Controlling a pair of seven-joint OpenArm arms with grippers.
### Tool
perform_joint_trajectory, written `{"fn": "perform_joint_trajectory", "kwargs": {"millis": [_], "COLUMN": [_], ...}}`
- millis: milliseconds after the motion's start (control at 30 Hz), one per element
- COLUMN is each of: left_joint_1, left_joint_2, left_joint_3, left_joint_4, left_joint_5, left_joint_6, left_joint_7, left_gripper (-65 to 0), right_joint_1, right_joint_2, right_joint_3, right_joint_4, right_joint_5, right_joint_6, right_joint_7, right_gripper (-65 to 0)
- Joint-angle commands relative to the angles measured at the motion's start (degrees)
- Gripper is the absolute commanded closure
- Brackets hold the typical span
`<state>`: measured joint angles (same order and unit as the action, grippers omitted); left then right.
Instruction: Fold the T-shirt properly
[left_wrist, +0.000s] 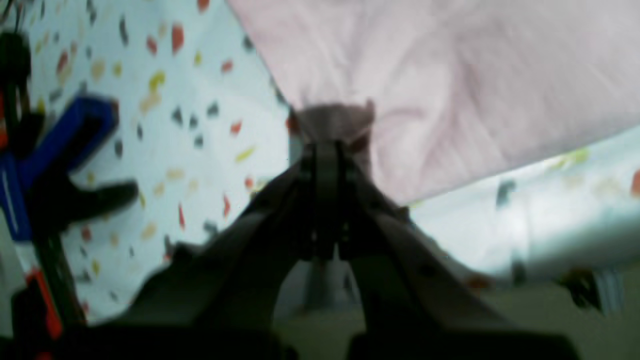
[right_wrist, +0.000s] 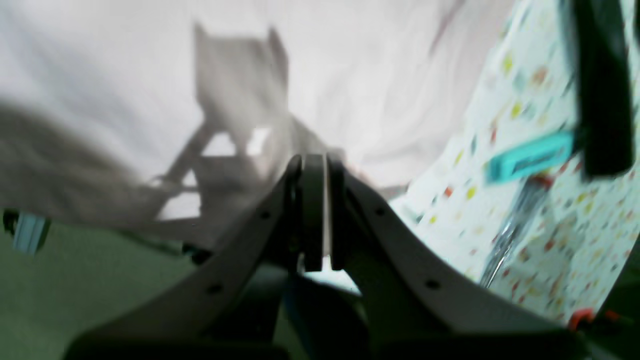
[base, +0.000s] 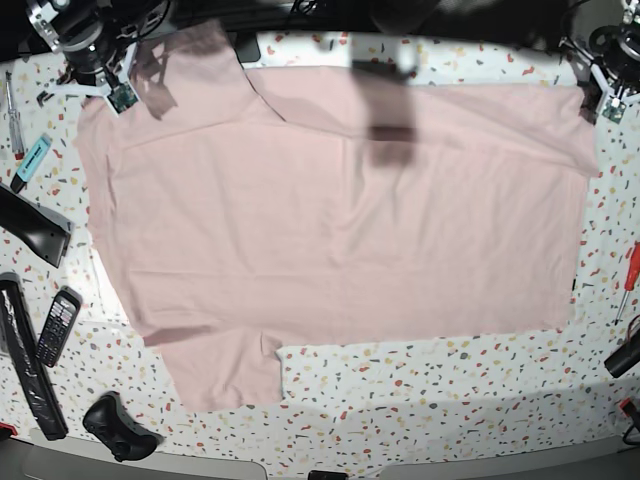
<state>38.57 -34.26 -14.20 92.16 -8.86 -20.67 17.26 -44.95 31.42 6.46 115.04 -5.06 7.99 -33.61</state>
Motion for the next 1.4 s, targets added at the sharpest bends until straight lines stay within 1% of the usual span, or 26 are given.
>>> {"fn": "perform_joint_trajectory", "kwargs": {"millis": [0, 100, 233, 300, 367, 500, 567, 667, 700, 733, 833, 867, 900, 933, 967, 1033, 1100, 1233, 1300, 1333, 1367], "left_joint_1": [0.3, 0.3, 0.0, -0.6, -1.7, -4.1, -4.9, -5.4, -5.5, -5.6, -5.6, -5.6, -5.6, -5.6, -5.6, -5.6, -5.6, -5.6, -5.6, -5.6, -5.6], "left_joint_2": [-1.0, -1.0, -1.0, -0.5, 1.0, 5.8, 7.8, 9.4, 9.5, 9.5, 9.4, 9.5, 9.5, 9.5, 9.5, 9.5, 9.5, 9.5, 9.5, 9.5, 9.5], "left_joint_3": [-2.0, -5.6, -7.3, -7.3, -7.3, -7.3, -7.3, -7.3, -7.3, -7.3, -7.3, -7.3, -7.3, -7.3, -7.3, -7.3, -7.3, -7.3, -7.3, -7.3, -7.3], "left_joint_4": [2.1, 6.2, 9.6, 9.6, 9.6, 9.6, 9.6, 9.6, 9.6, 9.6, 9.6, 9.6, 9.6, 9.6, 9.6, 9.6, 9.6, 9.6, 9.6, 9.6, 9.6], "left_joint_5": [-1.1, -4.3, -5.5, -8.3, -9.5, -9.4, -9.3, -9.2, -9.2, -9.2, -9.1, -9.2, -9.2, -9.2, -9.2, -9.2, -9.2, -9.2, -9.2, -9.2, -9.2], "left_joint_6": [-0.2, -0.4, -0.3, -0.3, -0.4, -0.4, -0.5, -0.6, -0.6, -0.6, -0.6, -0.6, -0.6, -0.6, -0.6, -0.6, -0.6, -0.6, -0.6, -0.6, -0.5], "left_joint_7": [0.5, 0.8, 0.7, 0.9, 1.1, 1.1, 1.2, 1.2, 1.1, 1.1, 1.1, 1.1, 1.1, 1.1, 1.1, 1.1, 1.1, 1.1, 1.1, 1.1, 1.1], "left_gripper": [0.0, 0.0, 0.0, 0.0, 0.0, 0.0, 0.0, 0.0, 0.0, 0.0, 0.0, 0.0, 0.0, 0.0, 0.0, 0.0, 0.0, 0.0, 0.0, 0.0, 0.0], "right_joint_1": [0.3, 2.6, 6.4, 8.2, 9.8, 12.5, 13.0, 12.7, 12.5, 12.0, 9.6, 8.5, 7.4, 6.4, 5.5, 3.6, 2.0, -1.1, -3.6, -4.9, -6.2], "right_joint_2": [0.6, 0.6, 0.6, 0.6, 0.6, 0.6, 0.6, 0.6, 0.6, 0.7, 0.6, 0.6, 0.7, 0.7, 1.2, 2.9, 4.9, 9.6, 12.3, 13.8, 15.4], "right_joint_3": [0.7, 0.7, 0.7, 0.7, 0.7, 0.7, 0.7, 0.7, 0.7, 0.7, 0.7, 0.7, 0.7, 0.7, 0.7, 0.6, 0.6, 0.1, -0.7, -1.1, -1.7], "right_joint_4": [2.0, 3.5, 3.6, 3.5, 3.4, 2.5, 1.9, 1.6, 1.6, 1.6, 2.6, 3.3, 3.9, 4.5, 4.9, 5.4, 5.6, 5.6, 5.6, 5.6, 5.6], "right_joint_5": [-0.3, 0.7, 8.5, 11.8, 13.5, 17.4, 18.5, 18.8, 18.7, 18.7, 17.8, 16.3, 14.2, 12.4, 11.6, 11.5, 11.4, 10.6, 7.0, 4.7, 2.0], "right_joint_6": [-0.5, -0.5, -0.4, -0.1, 0.8, 3.6, 4.3, 5.6, 7.0, 9.4, 19.8, 22.5, 24.1, 25.0, 25.2, 25.2, 25.3, 26.0, 25.9, 25.2, 23.8], "right_joint_7": [0.7, 0.7, 0.7, 0.6, 0.6, 0.6, 0.2, -1.3, -1.7, -2.1, -2.3, -2.3, -2.4, -2.5, -2.9, -3.5, -5.4, -11.0, -10.3, -9.1, -7.4], "right_gripper": [0.0, 0.0, 0.0, 0.0, 0.0, 0.0, 0.0, 0.0, 0.0, 0.0, 0.0, 0.0, 0.0, 0.0, -0.8, -7.9, -11.9, -12.4, -12.4, -12.4, -12.4]}}
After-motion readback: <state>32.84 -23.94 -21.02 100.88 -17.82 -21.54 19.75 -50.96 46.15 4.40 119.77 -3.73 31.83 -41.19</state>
